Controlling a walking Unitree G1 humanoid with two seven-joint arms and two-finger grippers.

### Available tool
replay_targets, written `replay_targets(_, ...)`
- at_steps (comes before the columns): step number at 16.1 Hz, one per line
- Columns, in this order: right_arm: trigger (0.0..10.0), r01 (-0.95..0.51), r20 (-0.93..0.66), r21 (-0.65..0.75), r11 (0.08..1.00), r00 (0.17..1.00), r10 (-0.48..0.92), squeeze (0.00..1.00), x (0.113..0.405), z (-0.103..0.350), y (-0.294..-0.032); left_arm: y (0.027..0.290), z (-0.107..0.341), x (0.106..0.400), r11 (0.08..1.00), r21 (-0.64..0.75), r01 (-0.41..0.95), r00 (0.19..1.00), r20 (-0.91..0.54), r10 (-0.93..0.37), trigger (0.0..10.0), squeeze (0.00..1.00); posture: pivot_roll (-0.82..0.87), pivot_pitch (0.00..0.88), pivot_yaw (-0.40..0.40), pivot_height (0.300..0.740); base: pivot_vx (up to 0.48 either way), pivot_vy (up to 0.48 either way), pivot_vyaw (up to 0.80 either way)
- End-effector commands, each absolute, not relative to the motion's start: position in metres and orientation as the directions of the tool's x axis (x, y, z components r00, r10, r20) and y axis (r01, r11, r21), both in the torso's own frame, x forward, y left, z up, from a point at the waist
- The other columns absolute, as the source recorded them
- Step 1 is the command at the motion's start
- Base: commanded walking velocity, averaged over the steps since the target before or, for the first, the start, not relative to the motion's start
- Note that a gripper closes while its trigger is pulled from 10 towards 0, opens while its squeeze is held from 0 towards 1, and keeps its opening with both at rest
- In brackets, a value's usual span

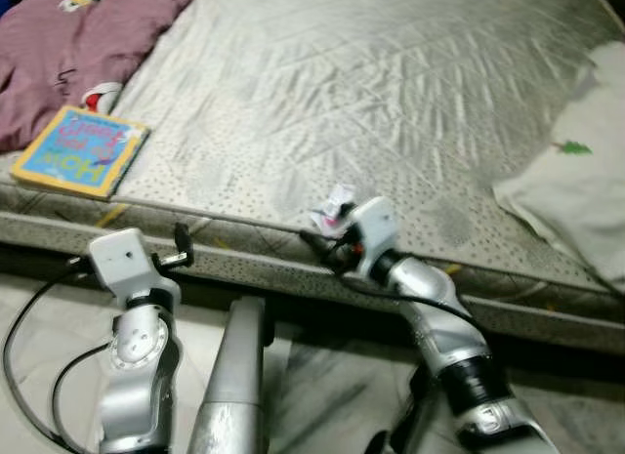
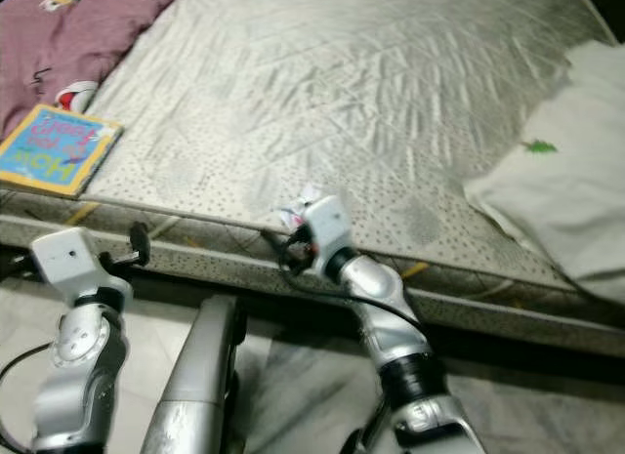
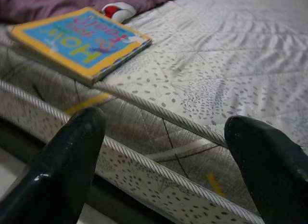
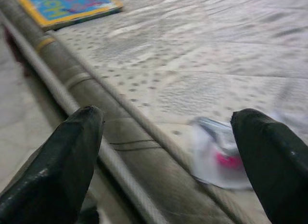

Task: Clean up the room

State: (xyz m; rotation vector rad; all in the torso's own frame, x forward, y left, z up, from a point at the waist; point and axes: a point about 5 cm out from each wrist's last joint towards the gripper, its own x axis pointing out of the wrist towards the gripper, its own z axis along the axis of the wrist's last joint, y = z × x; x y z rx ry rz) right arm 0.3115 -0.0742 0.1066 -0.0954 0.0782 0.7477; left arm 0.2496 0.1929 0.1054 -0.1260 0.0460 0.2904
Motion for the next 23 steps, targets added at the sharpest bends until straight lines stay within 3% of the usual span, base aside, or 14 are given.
replay_targets(1,10.0,-0.687,-0.138,-0.077,0.722,0.725,0.675,0.0,0.312,0.1,-0.078,0.187,0.109,0.248,0.953,-0.127,-0.274,0.961,-0.056,0.269,10.0,0.0,0.1,0.151,-0.062,0.481,0.0,0.0,0.0)
replay_targets(7,10.0,-0.511,-0.147,-0.03,0.859,0.853,0.501,0.0,0.347,0.106,-0.077,0.188,0.112,0.239,0.949,-0.12,-0.291,0.956,-0.066,0.284,10.0,0.0,0.16,0.187,-0.076,0.481,0.0,0.0,0.0)
replay_targets(10,10.0,-0.416,-0.183,0.042,0.909,0.891,0.416,0.0,0.361,0.105,-0.079,0.194,0.11,0.219,0.936,-0.092,-0.341,0.938,-0.096,0.332,10.0,0.0,0.21,0.228,-0.086,0.481,0.0,0.0,0.0)
replay_targets(17,10.0,-0.434,-0.146,0.079,0.897,0.885,0.442,0.0,0.377,0.133,-0.051,0.196,0.112,0.203,0.929,-0.07,-0.363,0.928,-0.121,0.353,10.0,0.0,0.24,0.26,-0.078,0.481,0.0,0.0,0.0)
replay_targets(23,10.0,-0.416,-0.177,0.136,0.899,0.883,0.436,0.0,0.377,0.125,-0.053,0.194,0.111,0.203,0.935,-0.068,-0.347,0.932,-0.138,0.336,10.0,0.0,0.24,0.247,-0.065,0.481,0.0,0.0,0.0)
